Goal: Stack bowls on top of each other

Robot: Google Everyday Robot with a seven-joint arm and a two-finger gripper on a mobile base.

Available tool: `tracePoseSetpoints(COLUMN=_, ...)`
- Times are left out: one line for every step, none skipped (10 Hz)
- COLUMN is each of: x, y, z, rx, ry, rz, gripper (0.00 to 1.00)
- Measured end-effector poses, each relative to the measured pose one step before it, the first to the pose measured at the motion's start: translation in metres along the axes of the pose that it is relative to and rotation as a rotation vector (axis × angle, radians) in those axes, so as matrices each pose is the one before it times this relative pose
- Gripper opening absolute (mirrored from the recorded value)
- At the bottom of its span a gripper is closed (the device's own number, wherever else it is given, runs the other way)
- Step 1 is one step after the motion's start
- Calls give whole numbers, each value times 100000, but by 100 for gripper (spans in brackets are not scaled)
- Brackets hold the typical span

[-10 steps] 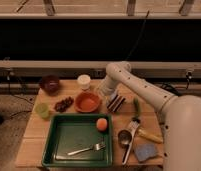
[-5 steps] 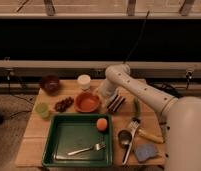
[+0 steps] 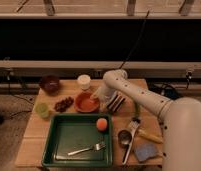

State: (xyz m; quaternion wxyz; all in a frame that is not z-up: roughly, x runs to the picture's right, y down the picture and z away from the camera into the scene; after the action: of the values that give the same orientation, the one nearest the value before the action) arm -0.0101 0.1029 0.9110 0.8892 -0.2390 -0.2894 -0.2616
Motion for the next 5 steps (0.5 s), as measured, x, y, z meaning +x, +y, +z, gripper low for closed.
tracePoseSetpoints(x=-26, y=-482, z=258, rx=310, ry=-253, rz=-849, gripper=63)
tracePoseSetpoints(x=-65, y=-367, z=103, rx=214, ry=-236, rz=-588, gripper=56)
tracePoseSetpoints(x=-56, y=-343, z=23, rx=200, ry=-459, rz=-500, gripper=47)
tracePoseSetpoints(x=-61, y=-346, z=-139, rx=293, ry=-866, rz=-304, gripper=35)
tracePoseSetpoints(x=-53, y=-179, z=-113, rx=147, ry=-781, rz=-2, gripper=25)
